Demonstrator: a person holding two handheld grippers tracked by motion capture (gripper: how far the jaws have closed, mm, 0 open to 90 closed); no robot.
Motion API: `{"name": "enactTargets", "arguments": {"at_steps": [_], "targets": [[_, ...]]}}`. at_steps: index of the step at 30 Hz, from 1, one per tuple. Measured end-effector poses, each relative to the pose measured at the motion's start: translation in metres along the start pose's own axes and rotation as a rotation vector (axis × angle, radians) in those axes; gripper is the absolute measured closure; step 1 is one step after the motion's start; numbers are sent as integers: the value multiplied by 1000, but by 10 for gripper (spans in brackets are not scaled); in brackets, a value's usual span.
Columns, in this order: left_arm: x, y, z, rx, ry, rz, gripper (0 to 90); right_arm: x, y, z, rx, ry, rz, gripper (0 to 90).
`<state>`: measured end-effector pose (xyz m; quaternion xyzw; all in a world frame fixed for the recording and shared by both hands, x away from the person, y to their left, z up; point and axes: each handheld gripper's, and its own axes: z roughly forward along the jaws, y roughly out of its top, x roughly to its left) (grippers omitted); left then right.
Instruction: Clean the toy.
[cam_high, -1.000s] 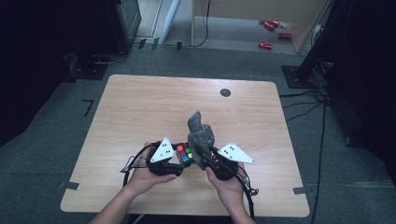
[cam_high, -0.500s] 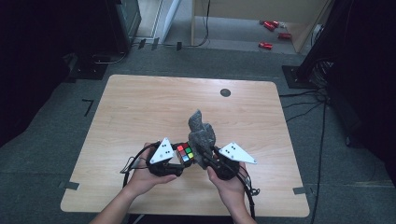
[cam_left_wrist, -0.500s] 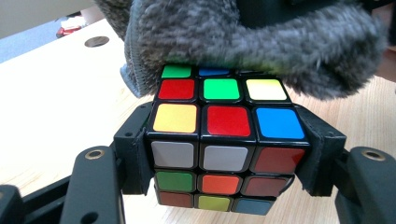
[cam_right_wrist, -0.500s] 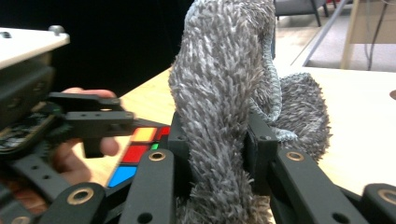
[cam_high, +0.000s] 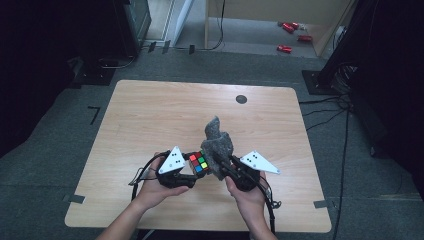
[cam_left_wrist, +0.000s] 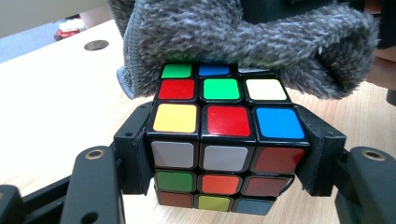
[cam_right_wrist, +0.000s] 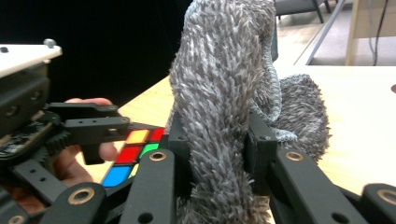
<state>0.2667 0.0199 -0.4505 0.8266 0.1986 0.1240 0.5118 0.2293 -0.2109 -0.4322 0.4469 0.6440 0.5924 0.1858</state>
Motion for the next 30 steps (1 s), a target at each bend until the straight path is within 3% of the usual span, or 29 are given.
{"name": "enactTargets", "arguments": {"at_steps": [2,4,6,13,21,24,27,30], "targets": [[-4,0,2,11,1,18,349,10,-1,2,8,41,-7,699],[-4,-1,2,13,-2,16,349,22,-2,5,24,52,-52,696],[-2,-1,0,13,3,17,350,25,-3,6,22,58,-69,696],[-1,-1,2,9,-1,2,350,0,-3,2,24,-5,6,697],[-5,-1,5,20,1,9,350,22,-5,6,29,16,-75,690],[-5,0,4,12,-5,7,350,16,-3,4,23,8,-59,694],[-3,0,3,-1,-9,-5,350,-1,-2,2,18,-37,-27,696],[-3,0,3,-1,-11,-5,350,-4,-3,1,20,-39,-6,697]]}}
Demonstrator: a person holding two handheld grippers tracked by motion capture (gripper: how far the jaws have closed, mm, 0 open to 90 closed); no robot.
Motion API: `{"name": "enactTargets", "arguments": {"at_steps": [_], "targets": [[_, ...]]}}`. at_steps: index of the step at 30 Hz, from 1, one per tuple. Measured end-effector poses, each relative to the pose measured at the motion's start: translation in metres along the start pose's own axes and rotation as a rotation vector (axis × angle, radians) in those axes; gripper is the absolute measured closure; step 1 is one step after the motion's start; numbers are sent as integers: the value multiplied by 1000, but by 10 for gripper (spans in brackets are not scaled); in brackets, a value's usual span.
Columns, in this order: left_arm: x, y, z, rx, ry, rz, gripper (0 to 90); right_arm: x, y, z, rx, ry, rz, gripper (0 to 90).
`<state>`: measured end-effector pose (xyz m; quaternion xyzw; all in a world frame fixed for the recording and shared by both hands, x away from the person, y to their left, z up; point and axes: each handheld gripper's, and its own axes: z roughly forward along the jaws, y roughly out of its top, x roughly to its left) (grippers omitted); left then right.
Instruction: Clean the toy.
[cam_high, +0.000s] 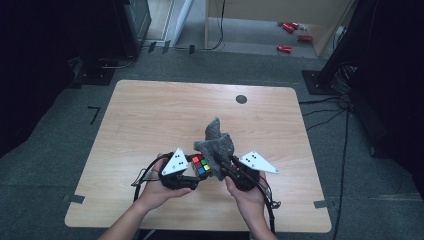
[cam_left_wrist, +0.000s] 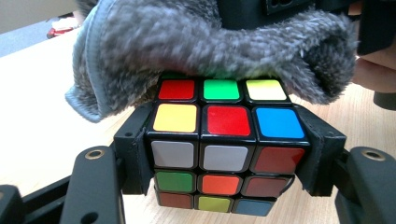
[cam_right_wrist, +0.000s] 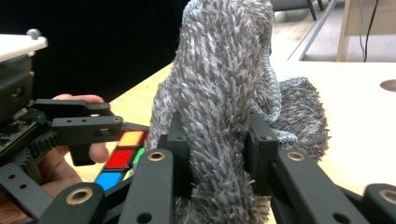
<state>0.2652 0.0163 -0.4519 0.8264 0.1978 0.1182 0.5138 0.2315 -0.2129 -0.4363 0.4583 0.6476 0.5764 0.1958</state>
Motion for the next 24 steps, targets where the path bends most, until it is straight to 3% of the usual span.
{"name": "enactTargets", "arguments": {"at_steps": [2,4,6,9,11,14,17,18,19,24], "targets": [[-2,0,1,0,-2,2,349,10,1,-1,2,21,-16,696],[-3,1,2,3,-5,6,349,25,2,-1,1,33,-76,694],[-3,1,2,4,-3,7,350,33,2,0,8,53,-99,693],[-2,0,1,7,1,6,350,24,1,1,9,43,-78,694],[0,0,0,-1,0,1,349,8,0,0,10,-11,-44,696],[1,1,-1,-7,-2,0,350,2,-1,0,11,-20,-14,697],[0,0,0,-2,1,1,350,11,-1,0,10,1,-39,697],[0,0,0,0,2,2,350,22,-1,1,6,-15,-92,695],[0,0,0,0,4,6,349,26,-1,1,2,-12,-106,694],[-2,0,1,12,19,20,350,31,1,-1,2,14,-117,695]]}}
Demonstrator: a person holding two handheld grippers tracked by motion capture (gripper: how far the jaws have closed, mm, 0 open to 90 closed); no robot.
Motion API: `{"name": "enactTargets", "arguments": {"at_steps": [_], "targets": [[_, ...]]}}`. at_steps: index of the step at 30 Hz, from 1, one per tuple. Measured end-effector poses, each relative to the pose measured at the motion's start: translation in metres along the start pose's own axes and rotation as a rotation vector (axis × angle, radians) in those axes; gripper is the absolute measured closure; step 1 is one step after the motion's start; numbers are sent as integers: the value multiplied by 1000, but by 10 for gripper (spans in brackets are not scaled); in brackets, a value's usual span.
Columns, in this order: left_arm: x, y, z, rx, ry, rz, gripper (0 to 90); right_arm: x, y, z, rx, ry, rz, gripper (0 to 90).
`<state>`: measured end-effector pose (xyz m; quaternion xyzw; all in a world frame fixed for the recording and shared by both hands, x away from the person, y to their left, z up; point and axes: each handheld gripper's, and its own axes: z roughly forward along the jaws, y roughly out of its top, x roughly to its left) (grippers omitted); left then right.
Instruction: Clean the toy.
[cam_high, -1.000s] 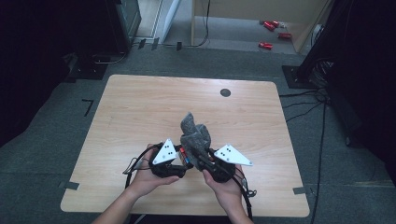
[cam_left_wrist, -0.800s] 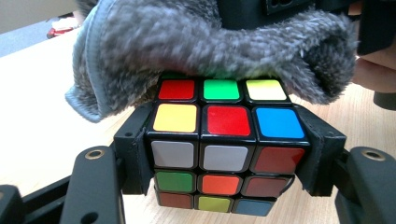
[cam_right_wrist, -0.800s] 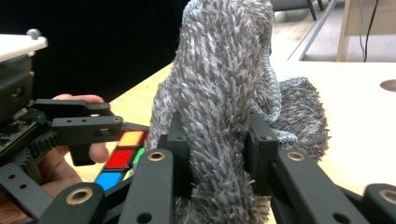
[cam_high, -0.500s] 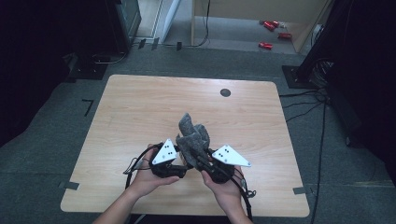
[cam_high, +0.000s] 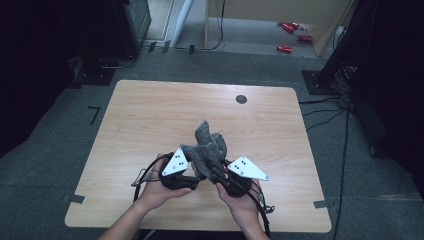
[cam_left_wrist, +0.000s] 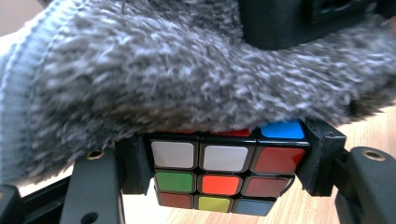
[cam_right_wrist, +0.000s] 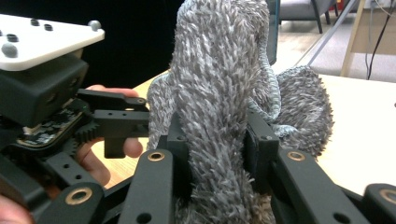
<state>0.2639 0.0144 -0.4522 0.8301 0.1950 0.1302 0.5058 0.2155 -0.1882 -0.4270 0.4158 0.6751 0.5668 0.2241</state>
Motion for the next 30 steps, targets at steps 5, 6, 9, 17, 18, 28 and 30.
{"name": "enactTargets", "arguments": {"at_steps": [5,6,9,17,18,28,30], "targets": [[-1,-1,2,7,-1,2,349,3,-2,2,8,21,-12,695],[0,-1,2,7,-1,1,350,4,-2,3,10,27,-16,694],[0,0,1,0,-10,-10,350,5,-1,4,12,31,-15,695],[6,1,-5,-32,-32,-37,350,-27,-3,0,7,-35,61,696],[6,1,-5,-33,-34,-38,350,-29,-3,-1,10,-34,64,696],[7,2,-8,-39,-42,-42,350,-16,1,0,5,-18,30,695],[7,1,-7,-37,-38,-42,350,-24,-1,0,2,-21,54,695]]}}
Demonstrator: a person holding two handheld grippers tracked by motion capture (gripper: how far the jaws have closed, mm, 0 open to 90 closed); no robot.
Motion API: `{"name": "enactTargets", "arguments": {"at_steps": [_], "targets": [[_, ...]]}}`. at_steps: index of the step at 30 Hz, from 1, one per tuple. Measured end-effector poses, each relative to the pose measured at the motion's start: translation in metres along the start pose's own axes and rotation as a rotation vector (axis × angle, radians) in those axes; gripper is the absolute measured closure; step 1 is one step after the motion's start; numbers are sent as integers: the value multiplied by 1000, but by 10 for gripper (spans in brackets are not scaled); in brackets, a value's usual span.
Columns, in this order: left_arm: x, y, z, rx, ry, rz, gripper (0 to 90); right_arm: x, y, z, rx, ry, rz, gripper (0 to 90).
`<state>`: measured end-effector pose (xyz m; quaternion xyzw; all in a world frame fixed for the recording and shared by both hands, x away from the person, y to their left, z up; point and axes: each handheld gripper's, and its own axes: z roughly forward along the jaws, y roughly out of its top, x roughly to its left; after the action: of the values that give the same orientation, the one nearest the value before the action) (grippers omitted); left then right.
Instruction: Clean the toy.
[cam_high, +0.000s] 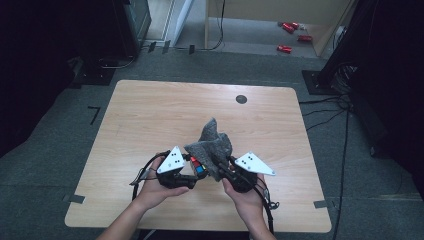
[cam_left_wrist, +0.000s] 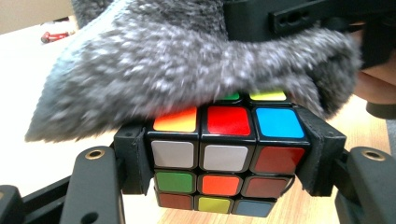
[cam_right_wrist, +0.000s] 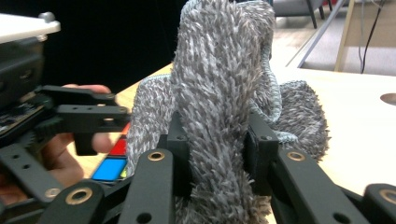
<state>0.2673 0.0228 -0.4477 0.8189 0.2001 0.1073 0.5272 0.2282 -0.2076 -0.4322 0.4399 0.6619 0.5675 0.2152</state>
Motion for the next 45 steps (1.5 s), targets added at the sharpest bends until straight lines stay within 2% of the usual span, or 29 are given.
{"name": "enactTargets", "arguments": {"at_steps": [3,6,9,13,16,19,21,24,29,33,37,42,45], "targets": [[3,0,-2,-11,-6,-18,350,-4,-2,1,6,-24,-14,695],[6,1,-5,-35,-11,-36,350,-8,-6,4,13,-26,5,696],[10,3,-10,-79,-33,-74,350,-10,-13,8,46,-31,15,697],[12,2,-13,-78,-36,-70,350,-11,-18,12,75,-12,38,697],[12,0,-10,-52,-31,-52,350,-12,-13,8,56,11,64,696],[12,1,-10,-64,-44,-65,349,-7,-6,3,24,14,43,697],[11,3,-11,-64,-35,-61,349,-7,-6,3,22,14,36,697],[13,3,-13,-68,-35,-81,349,-9,-17,11,59,14,40,698],[20,3,-16,-99,-51,-131,349,-13,-22,15,100,17,34,695],[21,3,-17,-105,-63,-139,349,-14,-22,16,112,16,34,693],[17,3,-13,-63,-45,-95,350,-13,-18,12,81,19,41,693],[15,4,-13,-76,-72,-103,349,-6,-6,1,-6,26,21,696],[15,4,-13,-73,-76,-103,349,-8,-8,2,-8,39,26,696]]}}
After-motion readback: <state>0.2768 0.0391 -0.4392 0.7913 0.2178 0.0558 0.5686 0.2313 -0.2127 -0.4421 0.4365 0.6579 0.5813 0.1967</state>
